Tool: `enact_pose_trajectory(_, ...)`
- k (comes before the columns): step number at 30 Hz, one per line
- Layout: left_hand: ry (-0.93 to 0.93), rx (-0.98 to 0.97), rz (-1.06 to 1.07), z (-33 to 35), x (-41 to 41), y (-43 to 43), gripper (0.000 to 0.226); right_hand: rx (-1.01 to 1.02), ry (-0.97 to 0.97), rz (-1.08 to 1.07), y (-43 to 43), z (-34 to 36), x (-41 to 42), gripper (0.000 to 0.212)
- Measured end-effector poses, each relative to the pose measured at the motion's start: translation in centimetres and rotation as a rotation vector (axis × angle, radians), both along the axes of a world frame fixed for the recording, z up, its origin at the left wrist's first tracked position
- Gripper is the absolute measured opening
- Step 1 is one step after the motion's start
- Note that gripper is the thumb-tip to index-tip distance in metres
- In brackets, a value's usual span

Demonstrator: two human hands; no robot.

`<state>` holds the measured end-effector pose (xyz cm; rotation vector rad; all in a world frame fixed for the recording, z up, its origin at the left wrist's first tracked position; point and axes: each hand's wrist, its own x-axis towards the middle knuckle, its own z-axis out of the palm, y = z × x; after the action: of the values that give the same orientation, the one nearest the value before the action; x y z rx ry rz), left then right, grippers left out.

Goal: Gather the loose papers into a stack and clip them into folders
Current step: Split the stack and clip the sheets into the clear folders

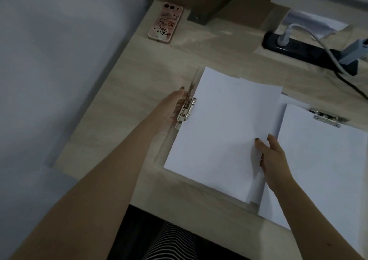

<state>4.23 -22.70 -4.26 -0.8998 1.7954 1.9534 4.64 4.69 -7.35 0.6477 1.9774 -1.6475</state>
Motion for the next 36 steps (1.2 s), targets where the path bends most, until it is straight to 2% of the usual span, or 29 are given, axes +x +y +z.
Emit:
enact_pose_trajectory(1,-0.002,0.001,-0.003,0.0,0.2,0.0,0.035,-0.003,-0.003,0.004,0.1,-0.1,0.1,0.041)
enact_pose_trajectory(5,0.005,0.026,-0.015,0.4,0.7,0.2,0.037,0.006,0.003,0.027,0.1,0.0,0.3,0.017)
enact_pose_trajectory(8,0.016,0.016,-0.026,0.4,1.3,0.2,0.034,-0.005,0.002,0.038,-0.1,0.3,0.3,0.016)
enact_pose_trajectory(13,0.020,0.014,-0.024,-0.8,3.2,-0.5,0.013,0.004,0.013,0.021,-0.1,0.0,0.5,0.016)
enact_pose_trajectory(16,-0.089,0.026,-0.095,-0.9,3.9,-1.1,0.035,-0.001,0.008,0.004,-0.2,0.1,0.6,0.016)
enact_pose_trajectory(20,-0.237,-0.027,-0.160,-1.4,4.3,-1.7,0.082,-0.026,0.018,-0.014,-0.1,0.0,0.6,0.018)
enact_pose_trajectory(23,-0.250,-0.079,-0.169,-1.2,4.5,-1.6,0.098,-0.061,0.017,-0.056,-0.3,0.3,0.7,0.038)
enact_pose_trajectory(26,-0.266,-0.100,-0.188,-1.0,4.6,-1.4,0.103,-0.055,0.009,-0.051,-0.3,0.3,0.7,0.021)
enact_pose_trajectory(28,-0.264,-0.101,-0.202,-0.9,4.7,-1.4,0.096,-0.048,0.011,-0.046,-0.1,0.0,0.8,0.016)
enact_pose_trajectory(32,-0.184,-0.114,-0.222,-0.6,5.1,-1.2,0.041,-0.059,0.018,-0.047,-0.1,-0.2,0.8,0.039)
enact_pose_trajectory(36,-0.054,-0.202,-0.211,-0.8,5.5,-0.7,0.028,-0.048,0.012,-0.052,-0.1,-0.4,0.8,0.038)
